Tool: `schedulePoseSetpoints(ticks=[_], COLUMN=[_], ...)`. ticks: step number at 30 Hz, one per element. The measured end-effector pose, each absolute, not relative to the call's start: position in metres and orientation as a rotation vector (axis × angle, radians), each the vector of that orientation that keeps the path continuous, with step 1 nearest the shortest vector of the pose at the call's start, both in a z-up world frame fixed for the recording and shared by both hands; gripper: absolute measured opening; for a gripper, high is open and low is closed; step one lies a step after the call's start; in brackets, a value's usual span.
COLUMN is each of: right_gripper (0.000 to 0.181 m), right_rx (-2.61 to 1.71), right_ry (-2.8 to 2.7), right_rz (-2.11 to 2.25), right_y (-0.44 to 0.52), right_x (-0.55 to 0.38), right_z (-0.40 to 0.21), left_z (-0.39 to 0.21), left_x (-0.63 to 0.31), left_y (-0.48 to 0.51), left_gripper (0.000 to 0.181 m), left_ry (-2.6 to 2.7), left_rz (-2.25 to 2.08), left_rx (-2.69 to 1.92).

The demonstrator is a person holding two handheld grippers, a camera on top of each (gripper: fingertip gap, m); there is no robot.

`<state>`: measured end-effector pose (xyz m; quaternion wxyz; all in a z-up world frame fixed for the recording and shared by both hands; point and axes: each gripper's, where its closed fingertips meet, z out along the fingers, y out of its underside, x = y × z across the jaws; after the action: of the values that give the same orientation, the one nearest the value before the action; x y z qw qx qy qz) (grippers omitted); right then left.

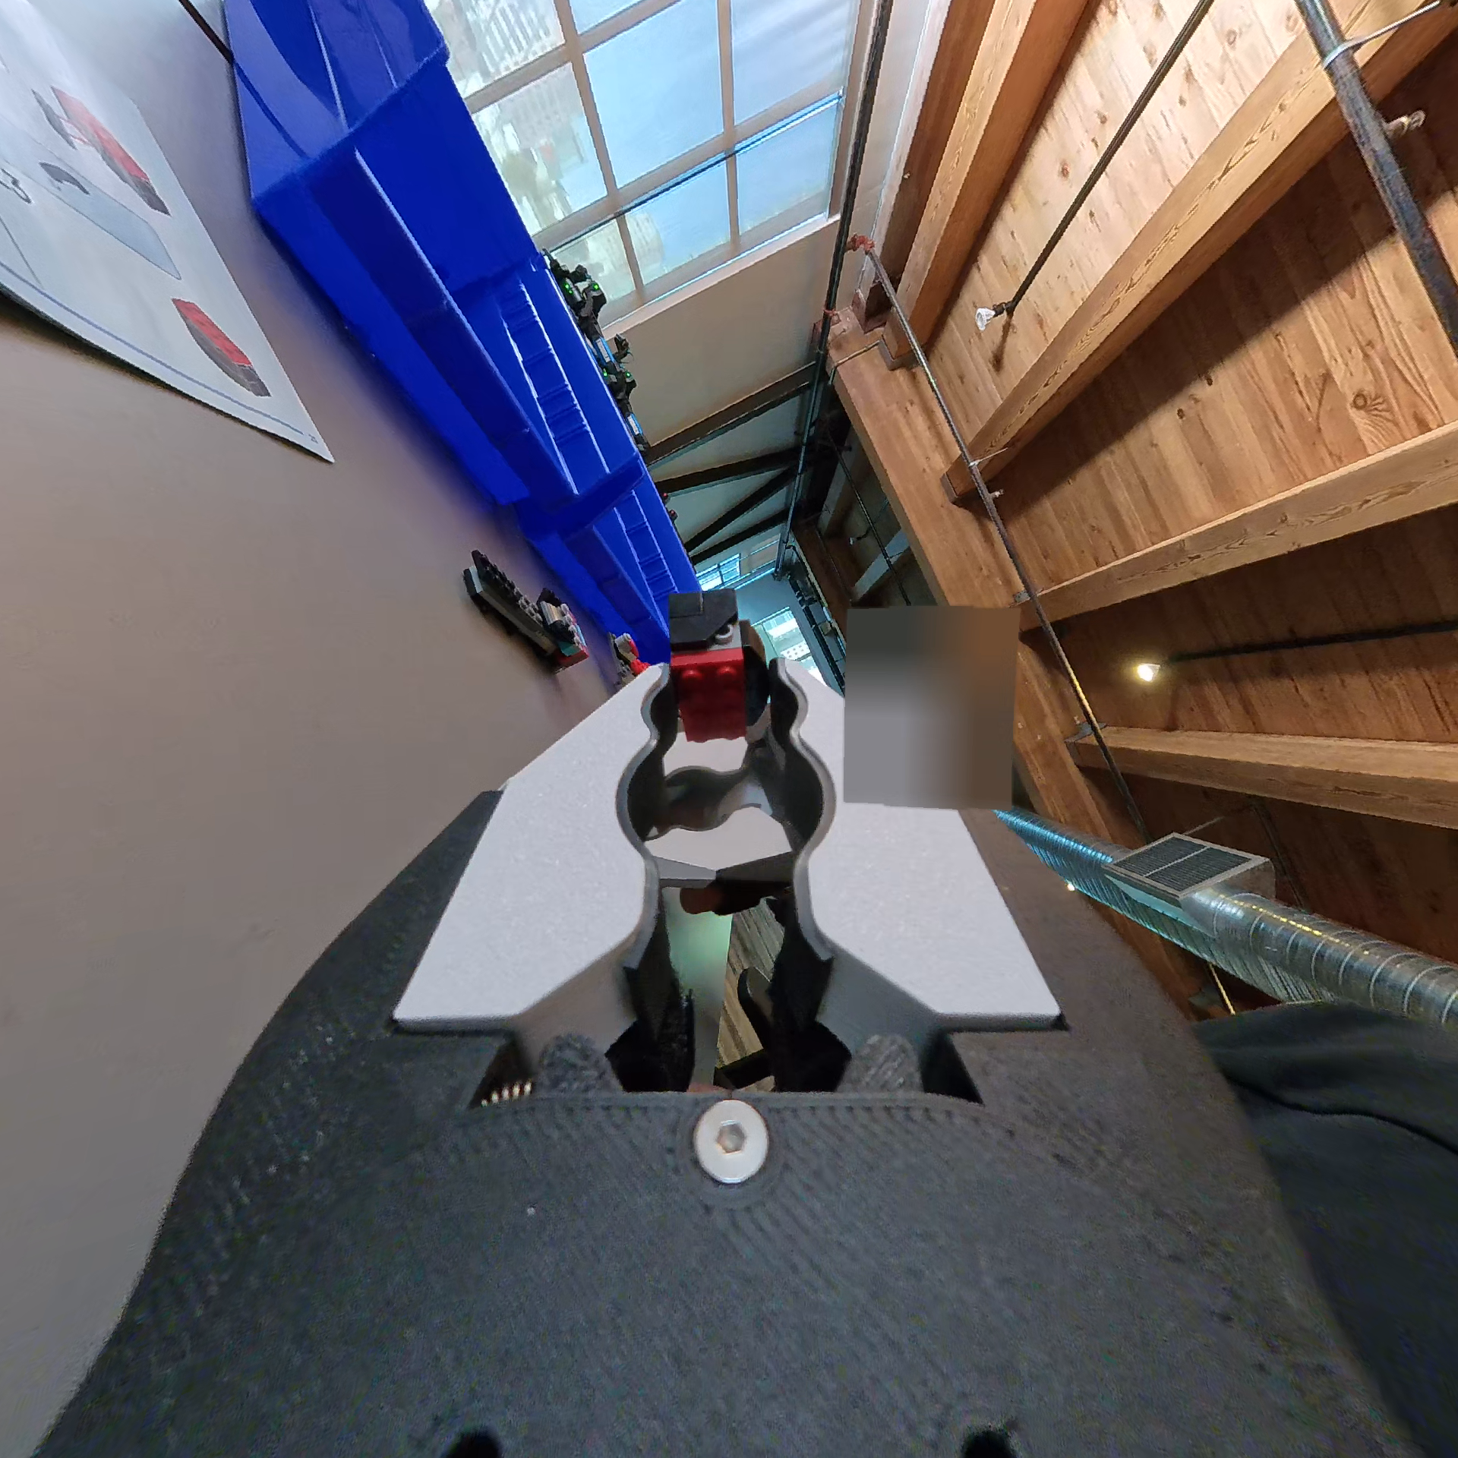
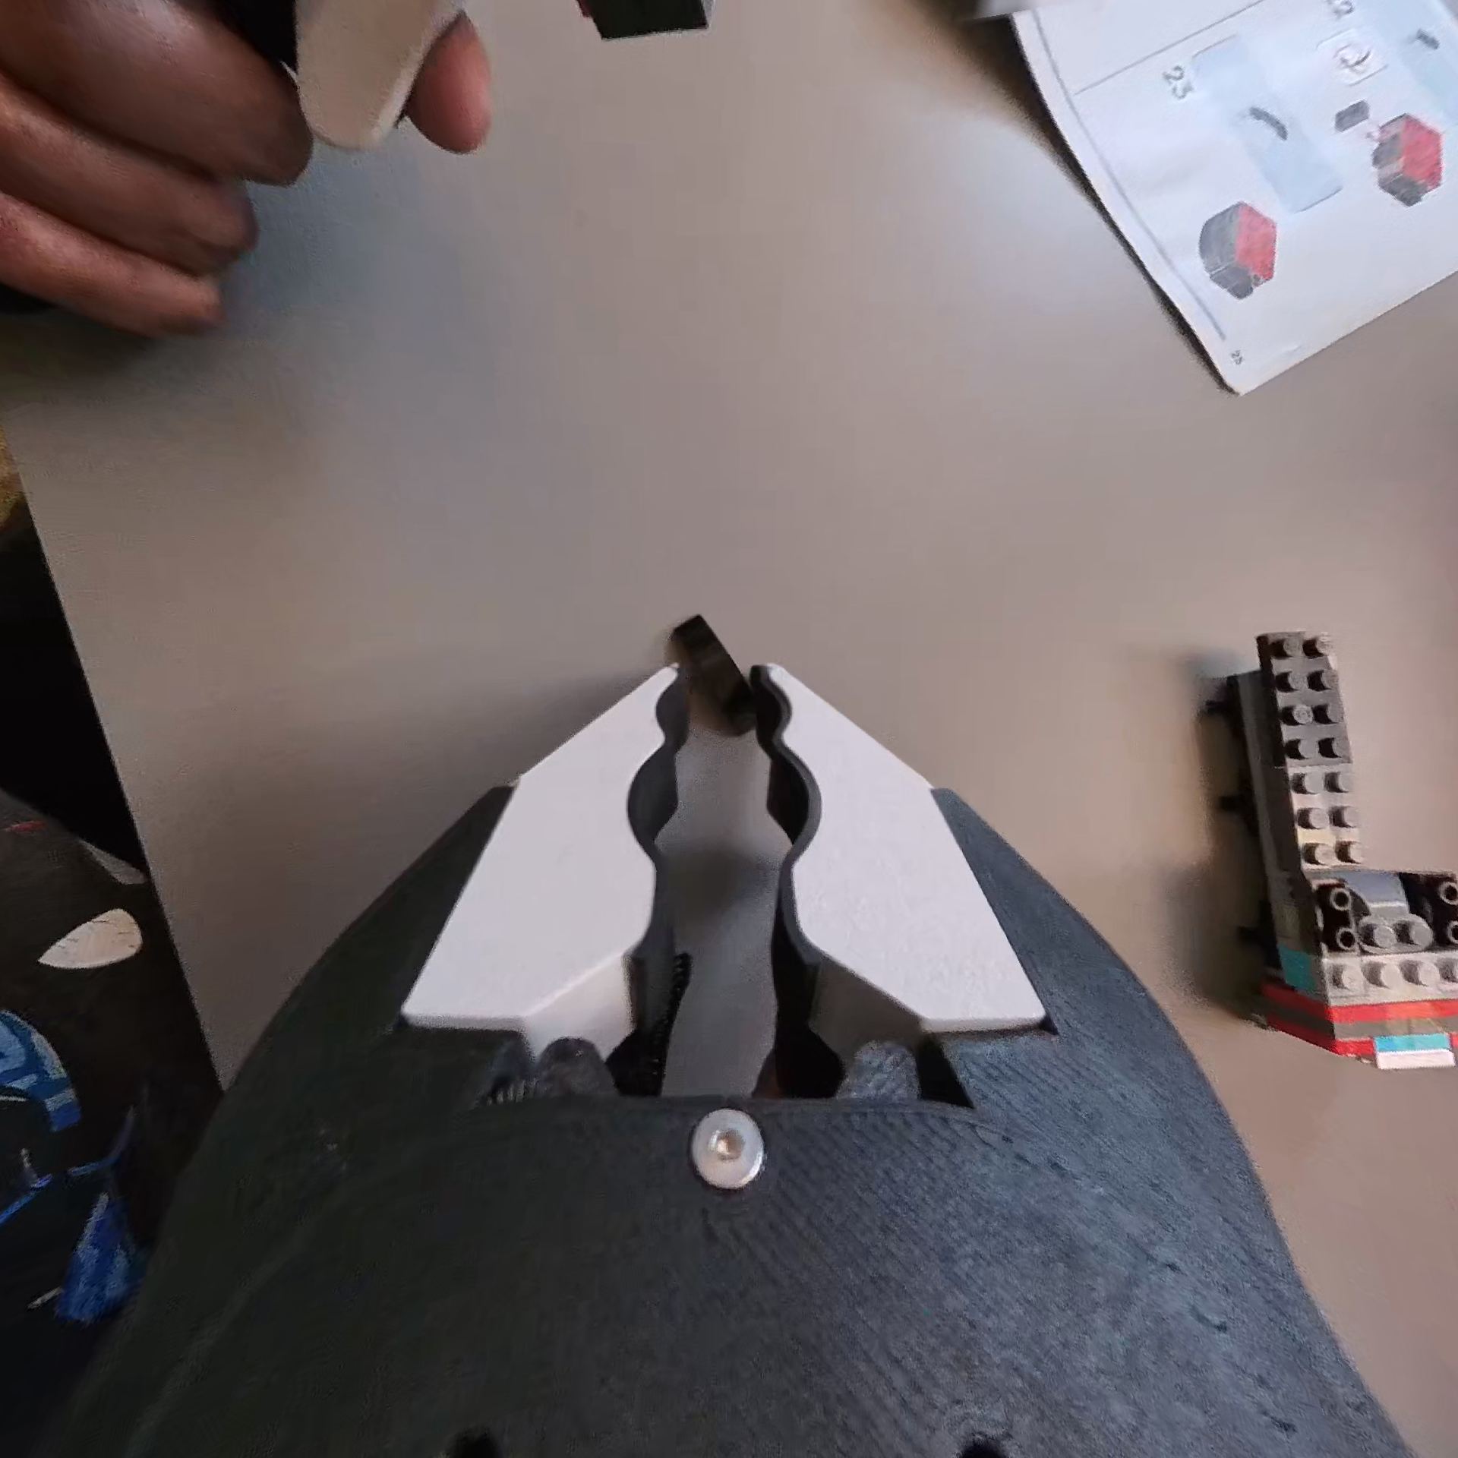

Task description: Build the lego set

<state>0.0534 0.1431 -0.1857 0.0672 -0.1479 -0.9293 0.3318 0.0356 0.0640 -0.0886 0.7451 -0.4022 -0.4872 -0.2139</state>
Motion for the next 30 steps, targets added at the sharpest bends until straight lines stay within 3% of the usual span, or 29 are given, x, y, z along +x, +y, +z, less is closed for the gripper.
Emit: schedulePoseSetpoints(ticks=[7,17,30], right_gripper=[0.009,0.008,0.008], right_rx=[-0.609,-0.766,-0.703], right_ry=[-2.704,-2.446,-2.485], right_rz=[1.045,1.564,1.442], right_y=[0.139,0.091,0.070], right_x=[0.044,0.039,0.039], right_z=[-0.174,-0.058,-0.066], left_z=[-0.088,-0.079,-0.077], left_x=[0.035,0.038,0.040], left_y=[0.063,0.070,0.075], left_gripper=[0.022,0.022,0.022], left_ry=[-1.071,-1.014,-0.999], left_rz=[-0.489,-0.521,-0.526], left_rx=[-0.856,-0.829,-0.847])
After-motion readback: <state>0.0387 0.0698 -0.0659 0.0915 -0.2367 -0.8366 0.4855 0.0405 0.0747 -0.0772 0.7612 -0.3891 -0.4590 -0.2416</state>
